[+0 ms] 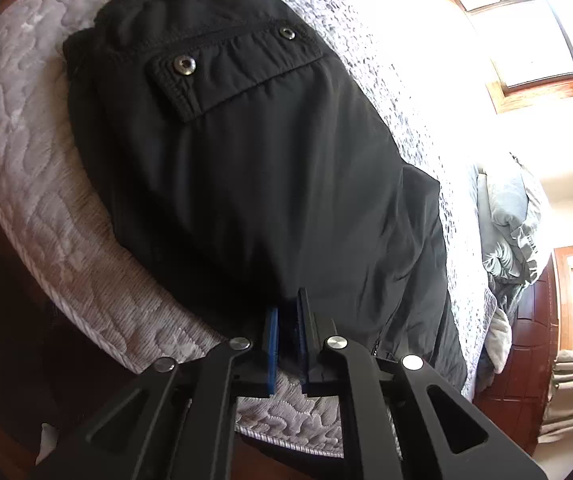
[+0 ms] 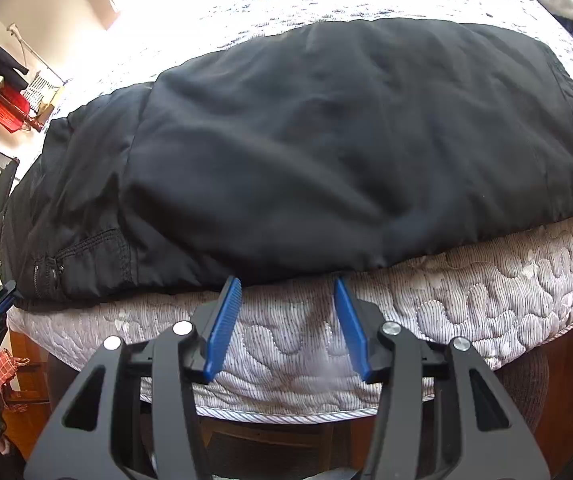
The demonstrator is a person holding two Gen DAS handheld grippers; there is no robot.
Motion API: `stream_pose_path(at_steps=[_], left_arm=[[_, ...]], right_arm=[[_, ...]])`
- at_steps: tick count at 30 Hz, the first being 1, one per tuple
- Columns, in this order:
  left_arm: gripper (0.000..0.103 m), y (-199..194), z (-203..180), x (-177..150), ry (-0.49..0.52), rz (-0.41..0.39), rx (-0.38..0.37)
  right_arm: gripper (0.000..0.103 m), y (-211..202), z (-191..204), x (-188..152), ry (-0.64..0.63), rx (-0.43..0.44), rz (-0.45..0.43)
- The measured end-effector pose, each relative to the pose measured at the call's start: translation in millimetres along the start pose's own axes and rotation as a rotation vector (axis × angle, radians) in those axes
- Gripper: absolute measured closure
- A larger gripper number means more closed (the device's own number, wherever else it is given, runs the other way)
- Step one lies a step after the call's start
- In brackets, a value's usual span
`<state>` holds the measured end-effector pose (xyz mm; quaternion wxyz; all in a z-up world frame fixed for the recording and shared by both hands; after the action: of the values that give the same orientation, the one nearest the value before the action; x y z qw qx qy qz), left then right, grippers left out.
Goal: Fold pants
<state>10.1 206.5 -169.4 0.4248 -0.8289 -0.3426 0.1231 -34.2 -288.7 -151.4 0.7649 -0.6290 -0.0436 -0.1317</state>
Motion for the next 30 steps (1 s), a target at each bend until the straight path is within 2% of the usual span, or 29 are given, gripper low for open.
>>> stream_pose_path(at_steps=[3,8,14,15,17,18,19,26,30], left_arm=[[0.101,-4,6,-9,0.000,-0.021,0.022],[0.101,14,29,-10,-0.040,-0.006,0.039],[0.100,-1,22,-7,-0.008,-0.015,0.048],[0.098,-3,22,-6,-0.010,-0.016,0.060],[0.082,-9,26,-2,-0.021,-0.027,0.100],[0.064,-9,26,-1,-0.035,-0.038,0.122],[0.052,-13,30,1,-0.051,-0.058,0.132],[0.054,-43,42,29,-0.084,-0.124,0.077],[0.054,-50,39,50,-0.057,-0.141,0.107]], right_arm=[[0.054,0,0,2,-0.003,-0.002,-0.002],[0.054,4,1,3,-0.006,-0.008,0.001],[0.054,4,1,7,-0.009,-0.012,0.000],[0.054,5,2,7,-0.011,-0.014,-0.001],[0.053,5,3,8,-0.016,-0.018,-0.002],[0.053,6,3,8,-0.019,-0.019,-0.002],[0.053,6,4,8,-0.022,-0.021,-0.003],[0.051,12,10,5,-0.022,-0.026,0.005],[0.051,16,11,6,-0.022,-0.031,0.008]])
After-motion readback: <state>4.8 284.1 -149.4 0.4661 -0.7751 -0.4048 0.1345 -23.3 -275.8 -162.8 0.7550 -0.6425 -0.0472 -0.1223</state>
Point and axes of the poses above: each gripper's, at about its wrist camera, not at the fingertips, and y roughly the way its jaws point, z to its left, x to its top, the point moved 2 cm from there along y, roughly the way its jaws point, and after that the axes turned 3 degrees about z, right-handed, at the moved point
